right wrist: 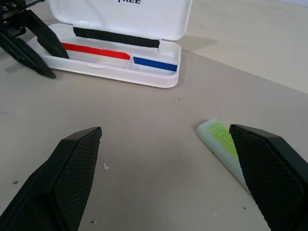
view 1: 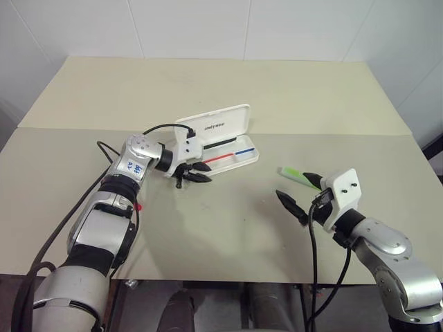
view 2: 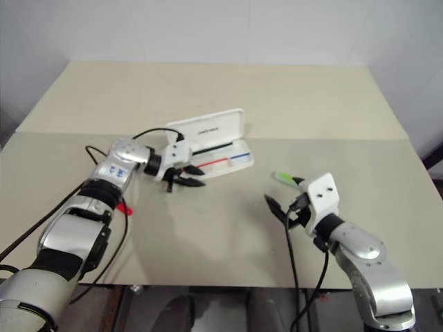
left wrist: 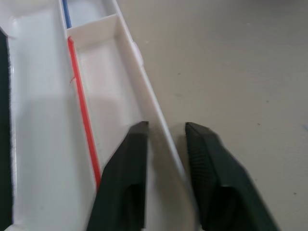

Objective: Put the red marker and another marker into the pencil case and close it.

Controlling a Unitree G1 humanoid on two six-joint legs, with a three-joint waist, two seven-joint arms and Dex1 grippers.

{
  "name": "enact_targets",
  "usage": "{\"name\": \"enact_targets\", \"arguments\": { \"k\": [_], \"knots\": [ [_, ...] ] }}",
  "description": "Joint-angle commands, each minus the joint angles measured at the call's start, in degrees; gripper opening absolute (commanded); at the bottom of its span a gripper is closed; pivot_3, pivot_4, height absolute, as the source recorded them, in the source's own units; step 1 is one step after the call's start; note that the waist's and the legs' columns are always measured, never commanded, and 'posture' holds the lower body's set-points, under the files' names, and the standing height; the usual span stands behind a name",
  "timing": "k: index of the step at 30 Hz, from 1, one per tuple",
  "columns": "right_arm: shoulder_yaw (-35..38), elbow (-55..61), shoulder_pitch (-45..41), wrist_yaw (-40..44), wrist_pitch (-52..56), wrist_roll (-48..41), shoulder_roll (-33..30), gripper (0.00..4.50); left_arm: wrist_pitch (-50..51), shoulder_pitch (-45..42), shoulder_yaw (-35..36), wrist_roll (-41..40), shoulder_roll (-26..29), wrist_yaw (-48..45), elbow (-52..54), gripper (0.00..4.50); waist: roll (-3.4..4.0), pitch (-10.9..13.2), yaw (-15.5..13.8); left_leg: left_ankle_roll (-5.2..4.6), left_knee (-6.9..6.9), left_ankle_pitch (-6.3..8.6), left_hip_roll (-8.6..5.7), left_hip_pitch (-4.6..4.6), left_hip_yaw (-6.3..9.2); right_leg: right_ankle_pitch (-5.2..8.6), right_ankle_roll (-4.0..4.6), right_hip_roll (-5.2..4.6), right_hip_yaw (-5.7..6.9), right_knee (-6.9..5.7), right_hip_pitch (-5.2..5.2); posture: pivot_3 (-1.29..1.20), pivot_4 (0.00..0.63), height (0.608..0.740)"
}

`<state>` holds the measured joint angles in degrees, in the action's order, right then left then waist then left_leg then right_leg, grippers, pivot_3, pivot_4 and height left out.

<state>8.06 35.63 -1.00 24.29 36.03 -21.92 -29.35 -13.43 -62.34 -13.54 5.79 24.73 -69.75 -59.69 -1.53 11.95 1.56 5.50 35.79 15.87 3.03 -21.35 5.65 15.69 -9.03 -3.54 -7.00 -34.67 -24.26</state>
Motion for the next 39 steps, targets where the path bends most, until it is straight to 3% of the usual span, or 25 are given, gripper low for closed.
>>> {"name": "enact_targets", "arguments": {
  "k": [1,10,21,28,33,35,39],
  "knots": [
    [1.98,1.71,-0.46,0.94,-1.02,-0.69,-1.25,4.5,-2.38,-0.46,0.89,-0.39,-0.49,-0.16,-0.21,0.02,-0.01,0.0,-0.24,0.0,0.0,0.0,0.0,0.0,0.0,0.0,0.0,0.0,0.01,-0.02,0.0,0.0,0.15,0.74],
    [2.63,-0.65,-2.0,4.88,-0.83,-2.68,-3.91,4.5,-1.85,5.41,3.91,-5.01,1.19,-4.5,10.61,0.01,-0.02,0.02,0.08,0.0,-0.1,0.0,-0.03,-0.06,0.04,-0.03,-0.07,-0.01,-0.01,0.03,-0.01,0.0,0.15,0.74],
    [4.56,-6.78,-4.62,12.1,-1.75,-4.17,-9.16,4.5,11.19,26.52,5.53,-8.09,9.87,-0.65,51.91,0.01,-0.01,0.03,0.03,0.0,-0.09,0.0,-0.02,0.02,0.03,-0.03,-0.05,-0.02,-0.07,-0.08,-0.01,0.0,0.15,0.74],
    [6.84,-9.99,-4.35,15.54,-2.99,-4.13,-12.47,4.5,22.1,36.42,6.07,-8.94,13.18,4.17,70.3,0.01,-0.02,0.04,0.05,0.0,0.1,0.0,-0.03,0.01,0.03,-0.02,-0.04,-0.02,-0.07,-0.05,0.06,0.0,0.15,0.74],
    [8.83,-10.51,-2.67,17.2,-3.45,-4.36,-14.13,4.5,26.32,40.87,6.42,-9.81,15.16,5.92,77.25,0.01,-0.03,0.05,0.11,-0.01,0.17,0.01,-0.02,0.05,0.0,-0.01,-0.02,-0.01,-0.11,0.01,0.11,0.0,0.15,0.74],
    [9.69,-10.29,-1.85,17.73,-3.48,-4.63,-14.45,4.5,27.44,41.82,6.37,-10.3,15.47,6.57,78.8,0.01,-0.04,0.05,0.12,-0.01,0.2,0.01,-0.02,0.1,-0.01,0.48,0.87,-0.01,-0.11,0.04,0.16,0.0,0.15,0.74],
    [11.69,-7.9,1.55,20.01,-3.6,-5.84,-15.14,4.5,28.25,43.9,5.57,-10.11,15.12,8.32,79.75,0.01,-0.05,0.05,0.13,-0.01,0.28,0.01,-0.03,0.14,-0.06,0.47,0.85,-0.02,-0.18,0.09,0.26,0.0,0.15,0.74]
  ]
}}
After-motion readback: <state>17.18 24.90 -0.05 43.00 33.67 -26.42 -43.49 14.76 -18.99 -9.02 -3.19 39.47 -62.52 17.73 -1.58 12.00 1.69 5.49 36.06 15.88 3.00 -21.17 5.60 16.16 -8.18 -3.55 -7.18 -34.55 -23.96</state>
